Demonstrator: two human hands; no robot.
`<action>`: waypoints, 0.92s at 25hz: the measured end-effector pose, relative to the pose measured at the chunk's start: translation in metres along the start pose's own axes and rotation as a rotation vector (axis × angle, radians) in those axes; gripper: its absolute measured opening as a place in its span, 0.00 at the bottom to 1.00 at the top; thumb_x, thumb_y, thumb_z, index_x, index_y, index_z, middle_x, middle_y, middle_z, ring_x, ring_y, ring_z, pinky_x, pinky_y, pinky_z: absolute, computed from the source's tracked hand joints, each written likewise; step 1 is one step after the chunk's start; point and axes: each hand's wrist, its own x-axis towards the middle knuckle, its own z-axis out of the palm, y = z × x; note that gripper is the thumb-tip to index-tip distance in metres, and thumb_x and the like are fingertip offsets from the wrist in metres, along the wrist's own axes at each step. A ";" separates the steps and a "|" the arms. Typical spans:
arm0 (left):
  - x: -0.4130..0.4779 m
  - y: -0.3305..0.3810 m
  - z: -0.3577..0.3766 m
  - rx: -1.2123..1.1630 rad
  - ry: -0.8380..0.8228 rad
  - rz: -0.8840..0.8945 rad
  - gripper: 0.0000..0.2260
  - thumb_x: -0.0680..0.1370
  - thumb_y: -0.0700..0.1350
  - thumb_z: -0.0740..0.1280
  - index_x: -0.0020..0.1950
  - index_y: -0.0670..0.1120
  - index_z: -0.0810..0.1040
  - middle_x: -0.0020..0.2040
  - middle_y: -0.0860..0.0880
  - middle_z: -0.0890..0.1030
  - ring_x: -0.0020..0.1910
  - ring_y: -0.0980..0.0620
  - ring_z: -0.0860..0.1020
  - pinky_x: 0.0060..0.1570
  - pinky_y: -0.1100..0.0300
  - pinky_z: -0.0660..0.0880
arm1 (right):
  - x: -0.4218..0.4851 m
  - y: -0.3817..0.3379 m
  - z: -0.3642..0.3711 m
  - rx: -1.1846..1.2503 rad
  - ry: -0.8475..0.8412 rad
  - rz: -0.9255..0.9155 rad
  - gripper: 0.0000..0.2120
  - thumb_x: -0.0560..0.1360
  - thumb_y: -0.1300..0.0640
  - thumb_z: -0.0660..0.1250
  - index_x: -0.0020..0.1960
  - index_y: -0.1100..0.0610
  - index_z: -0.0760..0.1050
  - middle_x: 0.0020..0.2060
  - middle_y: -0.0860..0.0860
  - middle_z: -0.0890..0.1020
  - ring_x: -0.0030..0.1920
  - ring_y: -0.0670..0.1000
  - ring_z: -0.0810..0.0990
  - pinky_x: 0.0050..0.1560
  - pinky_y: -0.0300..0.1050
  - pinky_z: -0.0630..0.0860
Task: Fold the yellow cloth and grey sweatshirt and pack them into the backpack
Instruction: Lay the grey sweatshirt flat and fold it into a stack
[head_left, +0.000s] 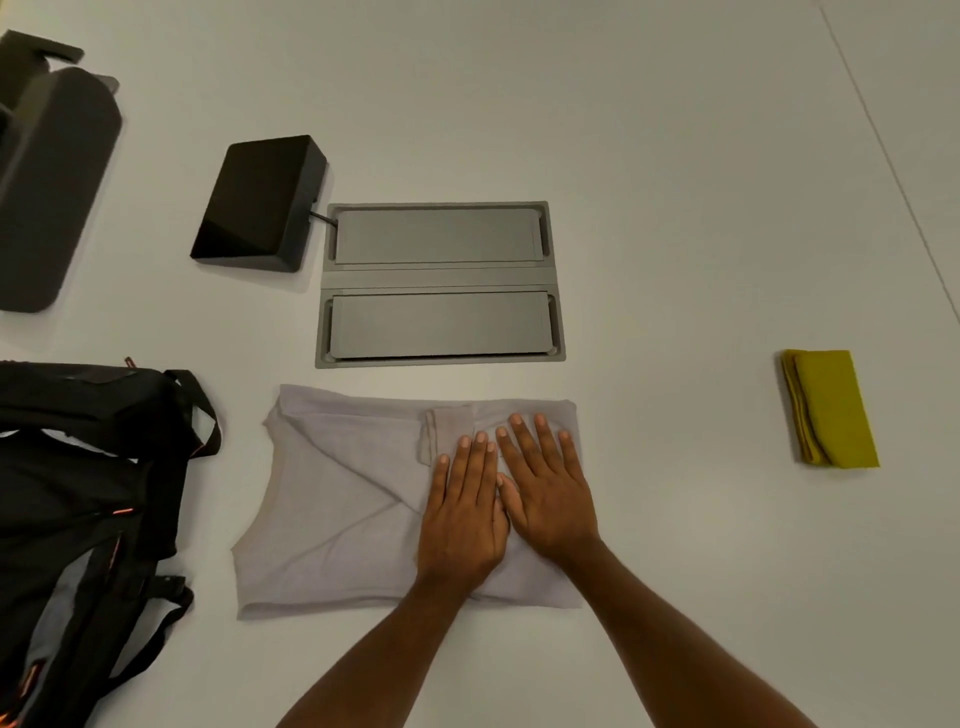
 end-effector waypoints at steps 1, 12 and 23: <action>0.001 0.002 -0.002 -0.014 -0.009 -0.004 0.34 0.87 0.56 0.52 0.87 0.39 0.47 0.88 0.39 0.45 0.87 0.40 0.44 0.84 0.38 0.51 | 0.001 0.002 -0.002 0.004 -0.014 -0.008 0.32 0.87 0.41 0.48 0.87 0.52 0.47 0.87 0.53 0.48 0.86 0.58 0.44 0.84 0.64 0.50; -0.102 -0.059 -0.040 -0.382 0.174 -0.559 0.31 0.83 0.49 0.66 0.84 0.41 0.64 0.85 0.41 0.63 0.85 0.40 0.60 0.81 0.36 0.60 | 0.041 -0.054 -0.054 0.109 -0.025 0.084 0.24 0.80 0.52 0.68 0.74 0.57 0.74 0.75 0.59 0.75 0.75 0.61 0.72 0.73 0.60 0.71; -0.176 -0.157 -0.049 -0.899 0.255 -1.206 0.38 0.81 0.41 0.75 0.86 0.43 0.59 0.80 0.36 0.68 0.76 0.33 0.70 0.72 0.37 0.73 | 0.168 -0.228 -0.065 0.246 -0.341 -0.178 0.37 0.79 0.47 0.75 0.83 0.54 0.63 0.81 0.54 0.68 0.78 0.58 0.67 0.74 0.55 0.69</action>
